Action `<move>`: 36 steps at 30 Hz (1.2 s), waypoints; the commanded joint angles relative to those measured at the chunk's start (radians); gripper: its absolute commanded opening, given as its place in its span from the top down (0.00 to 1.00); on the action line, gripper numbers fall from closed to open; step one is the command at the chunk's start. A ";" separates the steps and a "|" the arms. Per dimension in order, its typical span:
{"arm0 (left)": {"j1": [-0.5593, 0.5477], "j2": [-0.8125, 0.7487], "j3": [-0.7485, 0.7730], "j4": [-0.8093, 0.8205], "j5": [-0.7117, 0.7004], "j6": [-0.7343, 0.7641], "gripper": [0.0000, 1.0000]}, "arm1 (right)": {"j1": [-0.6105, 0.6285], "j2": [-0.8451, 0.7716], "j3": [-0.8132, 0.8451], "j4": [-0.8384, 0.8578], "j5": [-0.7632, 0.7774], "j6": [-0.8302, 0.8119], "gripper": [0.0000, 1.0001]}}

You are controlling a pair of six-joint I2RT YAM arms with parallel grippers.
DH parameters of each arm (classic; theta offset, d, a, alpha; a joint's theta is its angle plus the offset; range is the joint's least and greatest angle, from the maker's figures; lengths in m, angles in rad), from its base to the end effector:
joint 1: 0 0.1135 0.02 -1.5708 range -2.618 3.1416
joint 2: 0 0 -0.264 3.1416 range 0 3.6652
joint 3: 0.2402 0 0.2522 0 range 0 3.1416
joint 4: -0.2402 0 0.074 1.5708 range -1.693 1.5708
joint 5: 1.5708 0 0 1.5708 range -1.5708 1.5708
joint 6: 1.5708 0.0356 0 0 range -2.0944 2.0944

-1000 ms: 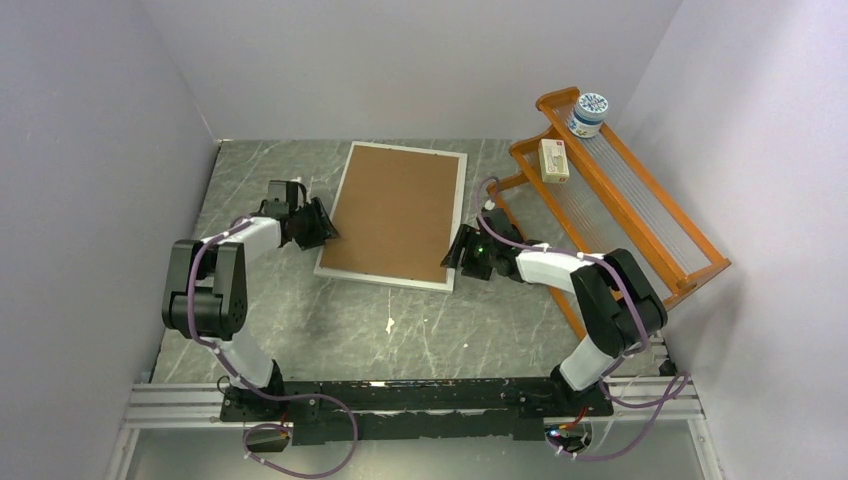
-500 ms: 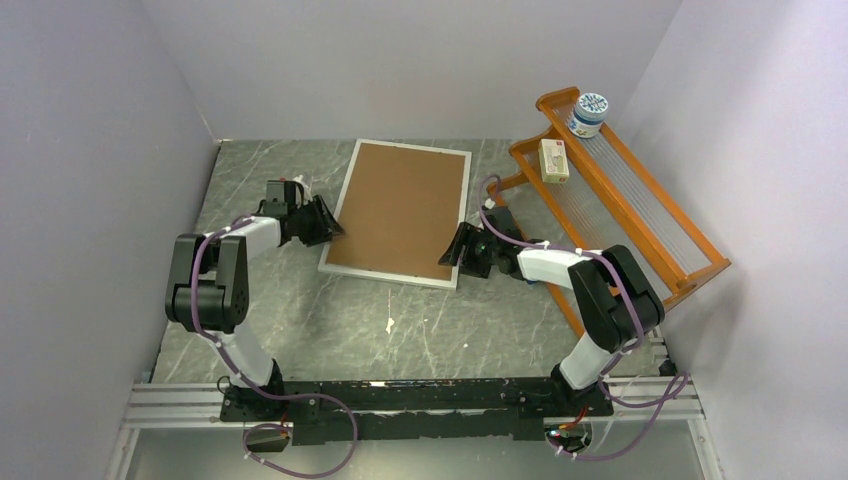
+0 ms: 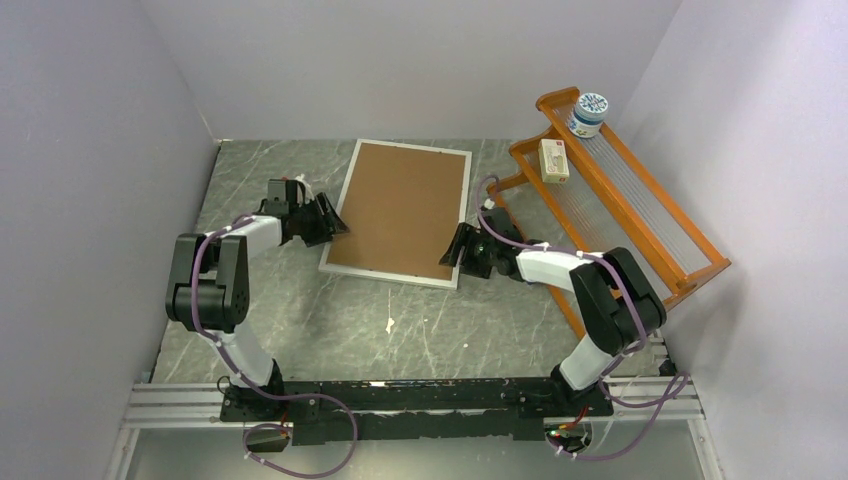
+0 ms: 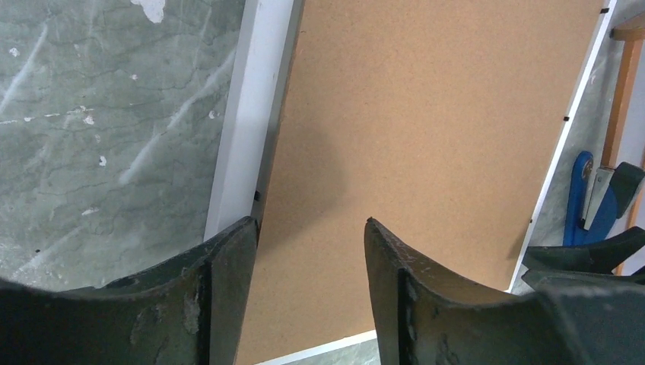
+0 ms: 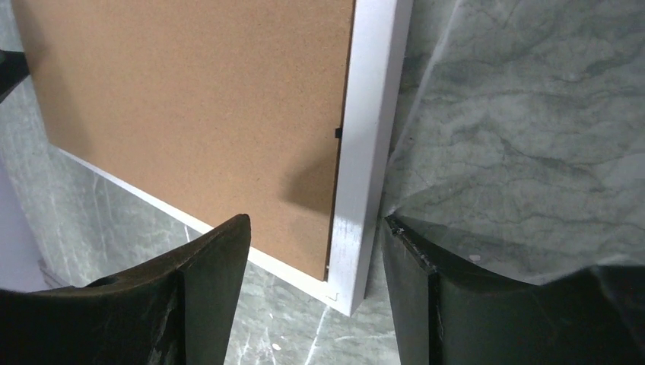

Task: Put the photo into the frame
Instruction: Pick up the photo frame item from the photo frame.

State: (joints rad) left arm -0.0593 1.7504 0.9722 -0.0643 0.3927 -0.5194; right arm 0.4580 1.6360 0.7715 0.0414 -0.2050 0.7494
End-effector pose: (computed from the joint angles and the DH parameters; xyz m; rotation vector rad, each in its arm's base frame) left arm 0.3534 -0.0346 0.1642 -0.3784 2.4316 -0.7347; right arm 0.2801 0.1462 0.1497 0.2661 2.5159 0.7770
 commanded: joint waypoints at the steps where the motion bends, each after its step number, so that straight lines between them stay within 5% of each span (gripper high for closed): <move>1: -0.019 -0.042 0.019 -0.086 -0.089 0.005 0.37 | -0.001 -0.043 0.008 -0.098 0.116 -0.041 0.32; 11: -0.019 -0.152 0.013 -0.133 -0.177 0.045 0.29 | 0.001 -0.085 0.019 -0.141 0.170 -0.076 0.30; 27: -0.017 -0.046 0.016 -0.215 -0.002 -0.070 0.49 | 0.001 -0.041 0.002 -0.071 0.031 -0.078 0.30; 36: -0.017 -0.103 0.030 -0.395 -0.095 -0.073 0.37 | 0.001 -0.026 0.000 -0.073 0.021 -0.065 0.30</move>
State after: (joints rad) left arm -0.0734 1.6917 0.9936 -0.3340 0.3332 -0.5884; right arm 0.4595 1.5951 0.7712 -0.0517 -0.1692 0.6819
